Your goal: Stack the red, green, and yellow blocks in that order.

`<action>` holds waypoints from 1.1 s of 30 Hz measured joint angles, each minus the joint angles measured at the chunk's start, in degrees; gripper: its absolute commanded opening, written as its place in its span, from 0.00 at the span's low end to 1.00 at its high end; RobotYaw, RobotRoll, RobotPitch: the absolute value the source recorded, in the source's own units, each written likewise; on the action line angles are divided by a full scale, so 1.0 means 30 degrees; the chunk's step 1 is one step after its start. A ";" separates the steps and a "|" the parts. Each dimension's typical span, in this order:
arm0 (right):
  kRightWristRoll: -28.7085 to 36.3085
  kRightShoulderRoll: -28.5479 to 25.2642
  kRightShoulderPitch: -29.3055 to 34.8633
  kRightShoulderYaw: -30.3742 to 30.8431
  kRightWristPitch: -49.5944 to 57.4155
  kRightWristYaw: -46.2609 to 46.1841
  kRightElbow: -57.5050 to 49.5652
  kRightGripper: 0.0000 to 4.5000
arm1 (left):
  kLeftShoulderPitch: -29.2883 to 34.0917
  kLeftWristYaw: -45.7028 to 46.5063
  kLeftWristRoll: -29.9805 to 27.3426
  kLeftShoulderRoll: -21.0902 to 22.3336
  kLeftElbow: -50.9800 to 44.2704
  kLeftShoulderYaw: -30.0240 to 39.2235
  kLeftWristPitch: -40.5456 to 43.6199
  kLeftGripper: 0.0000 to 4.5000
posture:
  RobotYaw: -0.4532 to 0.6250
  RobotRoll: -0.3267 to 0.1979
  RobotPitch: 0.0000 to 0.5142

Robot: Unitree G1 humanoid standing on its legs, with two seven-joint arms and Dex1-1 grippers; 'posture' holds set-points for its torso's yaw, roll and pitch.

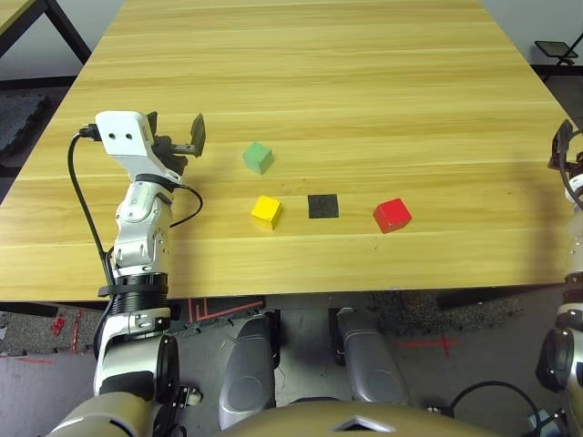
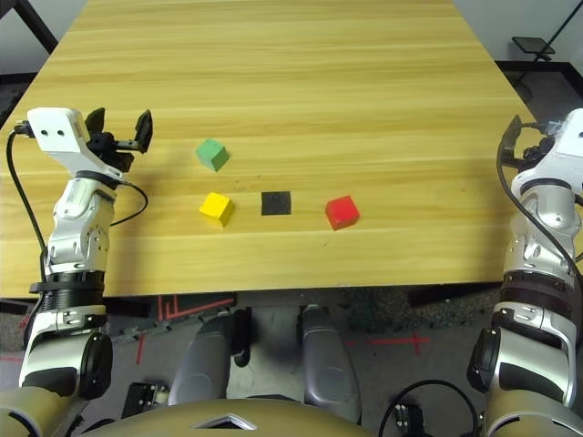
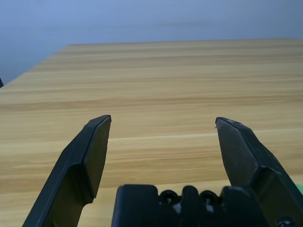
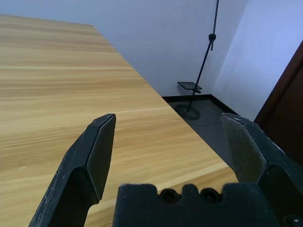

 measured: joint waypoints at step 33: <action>0.5118 -0.1822 -0.2168 0.4679 1.9182 0.7244 -1.0581 1.00 | -0.1107 -1.8483 -0.5639 0.7647 -0.1702 -0.2821 0.3151 1.00 | 0.61 0.62 0.32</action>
